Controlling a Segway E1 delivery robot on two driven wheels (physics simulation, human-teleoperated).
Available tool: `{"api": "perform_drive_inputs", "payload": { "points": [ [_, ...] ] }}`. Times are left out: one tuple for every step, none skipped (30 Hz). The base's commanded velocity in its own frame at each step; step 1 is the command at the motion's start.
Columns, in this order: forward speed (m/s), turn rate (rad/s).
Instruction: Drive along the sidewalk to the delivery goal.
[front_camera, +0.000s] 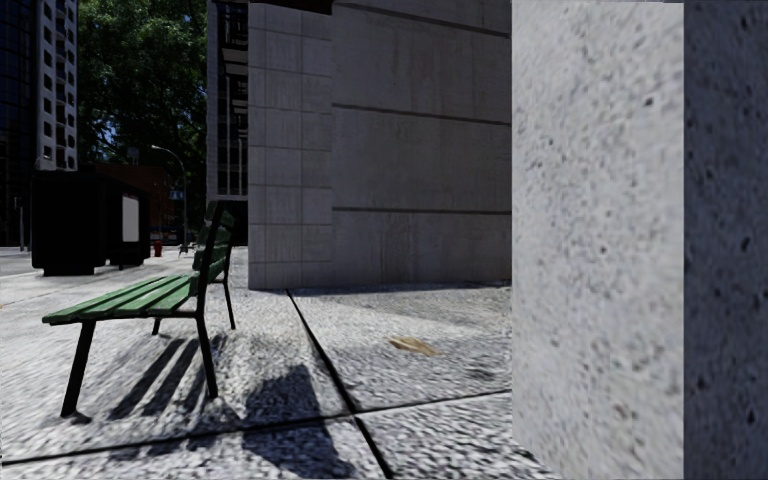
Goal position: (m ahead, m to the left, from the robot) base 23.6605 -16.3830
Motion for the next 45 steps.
{"api": "perform_drive_inputs", "payload": {
  "points": [
    [2.0,0.0],
    [2.0,0.0],
    [2.0,0.0],
    [2.0,0.0],
    [2.0,0.0],
    [2.0,0.0],
    [2.0,0.0],
    [2.0,0.0],
    [2.0,0.0],
    [2.0,0.0],
    [2.0,0.0],
    [2.0,0.0],
    [2.0,-0.14],
    [2.0,-0.14],
    [2.0,-0.28],
    [2.0,-0.34],
    [2.0,-0.37],
    [2.0,-0.37],
    [2.0,-0.38],
    [2.0,-0.38],
    [2.0,-0.41],
    [2.0,-0.41],
    [2.0,-0.45],
    [2.0,-0.49],
    [2.0,-0.5],
    [2.0,-0.51],
    [2.0,-0.51],
    [2.0,-0.51],
    [2.0,-0.51],
    [2.0,-0.51],
    [2.0,-0.51],
    [2.0,-0.51],
    [2.0,-0.51],
    [2.0,-0.51],
    [2.0,-0.51],
    [2.0,-0.51],
    [2.0,-0.51],
    [2.0,-0.51],
    [2.0,-0.51],
    [2.0,-0.51],
    [2.0,-0.51],
    [2.0,-0.51],
    [2.0,-0.51],
    [2.0,-0.51],
    [2.0,-0.51]
  ]
}}
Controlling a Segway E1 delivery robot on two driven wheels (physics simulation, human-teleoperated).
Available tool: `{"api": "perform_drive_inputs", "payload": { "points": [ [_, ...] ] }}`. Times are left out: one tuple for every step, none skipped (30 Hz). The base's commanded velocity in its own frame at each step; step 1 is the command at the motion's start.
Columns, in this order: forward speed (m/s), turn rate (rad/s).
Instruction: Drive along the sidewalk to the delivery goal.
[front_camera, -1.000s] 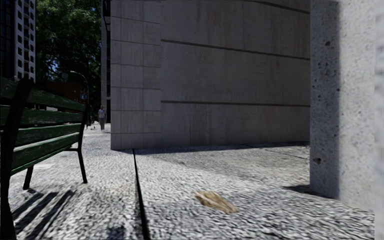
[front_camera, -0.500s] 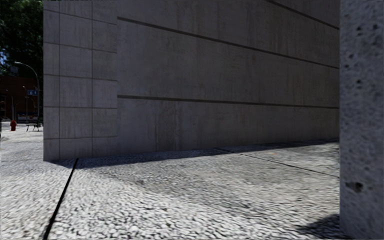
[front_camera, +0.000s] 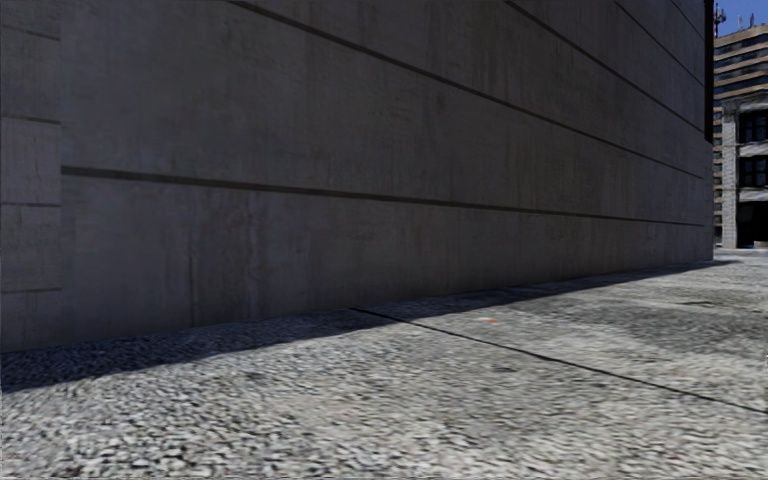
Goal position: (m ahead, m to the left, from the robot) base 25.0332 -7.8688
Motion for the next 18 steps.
{"api": "perform_drive_inputs", "payload": {
  "points": [
    [2.0,-0.51],
    [2.0,-0.51],
    [2.0,-0.51],
    [2.0,-0.51],
    [2.0,-0.51],
    [2.0,-0.51],
    [2.0,-0.51],
    [2.0,-0.51],
    [2.0,-0.51],
    [2.0,-0.51],
    [2.0,-0.51],
    [2.0,-0.51],
    [2.0,-0.52],
    [2.0,-0.52],
    [2.0,-0.52],
    [2.0,-0.52],
    [2.0,-0.52],
    [2.0,-0.52]
  ]
}}
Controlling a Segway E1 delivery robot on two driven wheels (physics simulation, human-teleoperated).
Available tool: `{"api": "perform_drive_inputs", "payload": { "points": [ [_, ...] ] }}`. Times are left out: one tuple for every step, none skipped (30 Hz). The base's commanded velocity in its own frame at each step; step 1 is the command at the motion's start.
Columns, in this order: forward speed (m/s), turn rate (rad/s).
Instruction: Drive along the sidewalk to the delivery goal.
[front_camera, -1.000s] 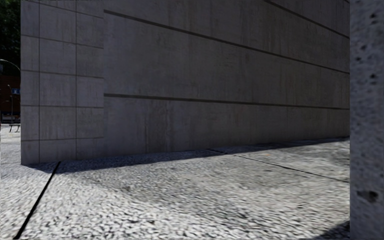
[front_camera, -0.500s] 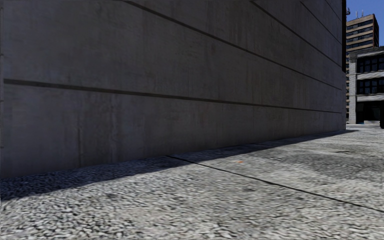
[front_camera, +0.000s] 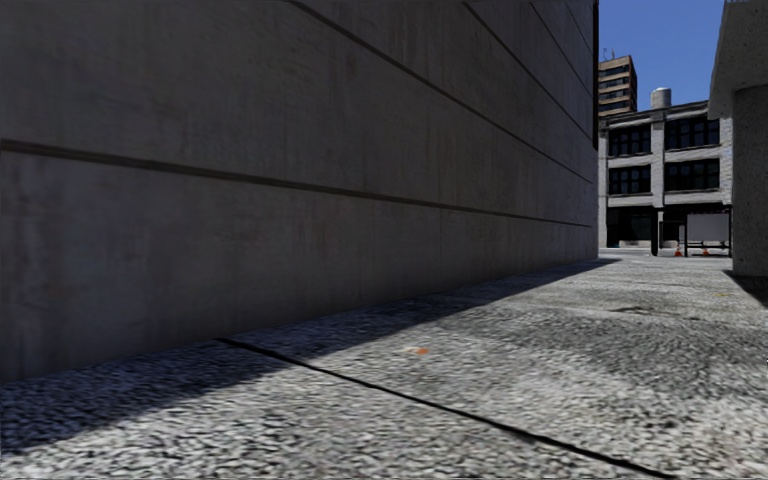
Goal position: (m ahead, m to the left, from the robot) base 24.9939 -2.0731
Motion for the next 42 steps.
{"api": "perform_drive_inputs", "payload": {
  "points": [
    [2.0,-0.53],
    [2.0,-0.53],
    [2.0,-0.53],
    [2.0,-0.53],
    [2.0,-0.53],
    [2.0,-0.53],
    [2.0,-0.53],
    [2.0,-0.53],
    [2.0,-0.53],
    [2.0,-0.53],
    [2.0,-0.53],
    [2.0,-0.53],
    [2.0,-0.53],
    [2.0,-0.53],
    [2.0,-0.53],
    [2.0,-0.54],
    [2.0,-0.54],
    [2.0,-0.54],
    [2.0,-0.54],
    [2.0,-0.54],
    [2.0,-0.54],
    [2.0,-0.54],
    [2.0,-0.54],
    [2.0,-0.54],
    [2.0,-0.54],
    [2.0,-0.54],
    [2.0,-0.54],
    [2.0,-0.54],
    [2.0,-0.54],
    [2.0,-0.54],
    [2.0,-0.54],
    [2.0,-0.54],
    [2.0,-0.54],
    [2.0,-0.54],
    [2.0,-0.54],
    [2.0,-0.54],
    [2.0,-0.54],
    [2.0,-0.54],
    [2.0,-0.5],
    [2.0,-0.31],
    [2.0,-0.31],
    [2.0,-0.12]
  ]
}}
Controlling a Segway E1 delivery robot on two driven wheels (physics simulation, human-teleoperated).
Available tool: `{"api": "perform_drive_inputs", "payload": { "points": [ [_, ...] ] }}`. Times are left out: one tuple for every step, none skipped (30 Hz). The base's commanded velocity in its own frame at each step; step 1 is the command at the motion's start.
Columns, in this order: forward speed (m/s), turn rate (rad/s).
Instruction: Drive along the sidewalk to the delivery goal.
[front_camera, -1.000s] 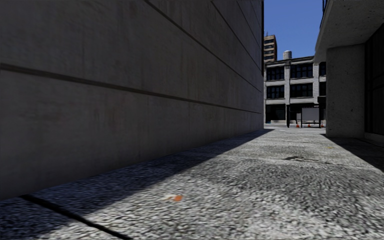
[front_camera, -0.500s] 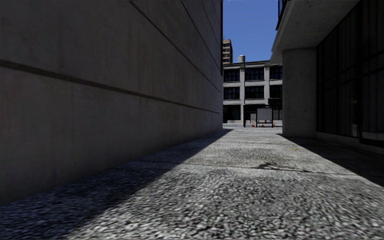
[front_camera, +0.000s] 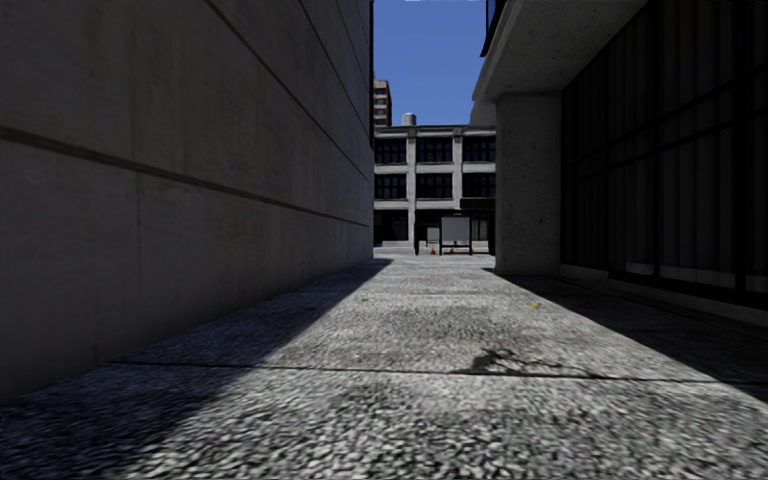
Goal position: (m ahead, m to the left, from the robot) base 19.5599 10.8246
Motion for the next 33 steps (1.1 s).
{"api": "perform_drive_inputs", "payload": {
  "points": [
    [2.0,0.0],
    [2.0,0.0],
    [2.0,0.0],
    [2.0,0.0],
    [2.0,0.0],
    [2.0,0.0],
    [2.0,0.0],
    [2.0,0.0],
    [2.0,0.0],
    [2.0,0.0],
    [2.0,0.0],
    [2.0,0.0],
    [2.0,0.0],
    [2.0,0.0],
    [2.0,0.0],
    [2.0,0.0],
    [2.0,0.0],
    [2.0,0.0],
    [2.0,0.0],
    [2.0,0.0],
    [2.0,0.0],
    [2.0,0.0],
    [2.0,0.0],
    [2.0,0.0],
    [2.0,0.0],
    [2.0,0.0],
    [2.0,0.0],
    [2.0,0.0],
    [2.0,0.0],
    [2.0,-0.09],
    [2.0,-0.2],
    [2.0,-0.2],
    [2.0,-0.23]
  ]
}}
